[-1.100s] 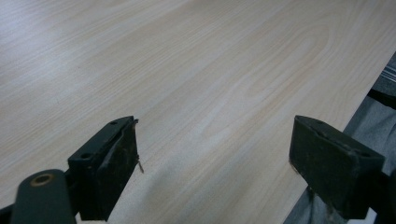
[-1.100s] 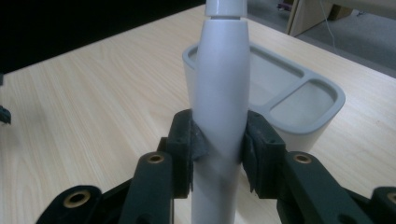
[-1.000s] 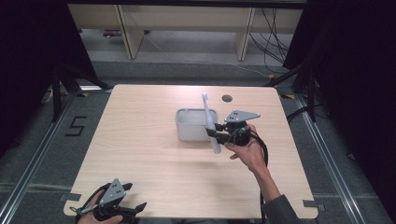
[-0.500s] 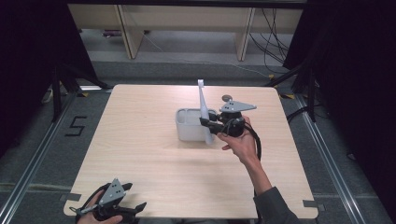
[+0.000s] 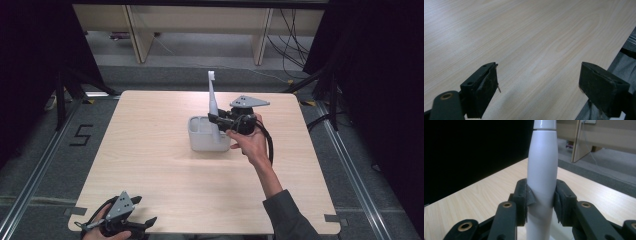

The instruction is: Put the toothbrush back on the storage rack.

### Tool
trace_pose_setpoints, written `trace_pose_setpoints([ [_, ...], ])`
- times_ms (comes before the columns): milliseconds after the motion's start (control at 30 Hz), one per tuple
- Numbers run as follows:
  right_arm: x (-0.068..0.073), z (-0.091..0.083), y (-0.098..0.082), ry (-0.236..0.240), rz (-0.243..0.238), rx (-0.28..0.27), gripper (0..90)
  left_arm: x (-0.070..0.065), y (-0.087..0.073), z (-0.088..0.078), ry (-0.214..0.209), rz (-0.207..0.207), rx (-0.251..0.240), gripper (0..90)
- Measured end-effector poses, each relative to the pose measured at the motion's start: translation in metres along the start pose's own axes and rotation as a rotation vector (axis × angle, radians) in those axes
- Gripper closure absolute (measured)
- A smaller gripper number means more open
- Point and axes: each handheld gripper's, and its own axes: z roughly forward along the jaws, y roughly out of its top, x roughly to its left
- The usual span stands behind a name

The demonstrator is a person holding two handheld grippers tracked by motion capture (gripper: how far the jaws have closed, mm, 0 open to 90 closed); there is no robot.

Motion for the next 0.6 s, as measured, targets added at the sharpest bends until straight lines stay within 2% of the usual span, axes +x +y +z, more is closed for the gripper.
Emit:
trace_pose_setpoints([
  [100,-0.001,0.002,0.003,-0.006,0.004,-0.014,66.7,-0.001,0.000,0.000,-0.001,-0.005,-0.003,14.8],
  [133,-0.002,0.002,0.005,-0.015,-0.012,-0.021,66.7,0.000,0.000,0.000,-0.005,0.000,-0.002,14.8],
  [167,-0.001,0.003,0.006,-0.019,0.004,-0.017,66.7,0.000,0.000,0.000,-0.003,-0.002,-0.002,14.8],
  [233,-0.004,0.006,0.007,-0.031,-0.011,-0.020,66.7,0.000,0.000,0.000,-0.010,0.005,0.007,14.9],
  [267,-0.003,0.007,0.008,-0.034,0.013,-0.021,66.7,0.000,0.000,0.000,-0.010,0.002,0.007,14.9],
  [300,-0.005,0.009,0.009,-0.037,-0.016,-0.030,66.7,0.000,0.000,0.000,-0.010,0.003,0.007,14.8],
  [367,-0.005,0.010,0.011,-0.045,-0.002,-0.026,66.7,-0.001,0.000,0.001,-0.010,-0.010,-0.002,14.8],
  [467,-0.008,0.015,0.015,-0.060,-0.023,-0.029,66.6,-0.001,0.000,0.000,-0.010,-0.006,0.001,14.8],
  [600,-0.013,0.024,0.017,-0.087,-0.020,-0.020,66.6,0.000,0.000,0.000,-0.012,0.003,0.007,14.8],
])
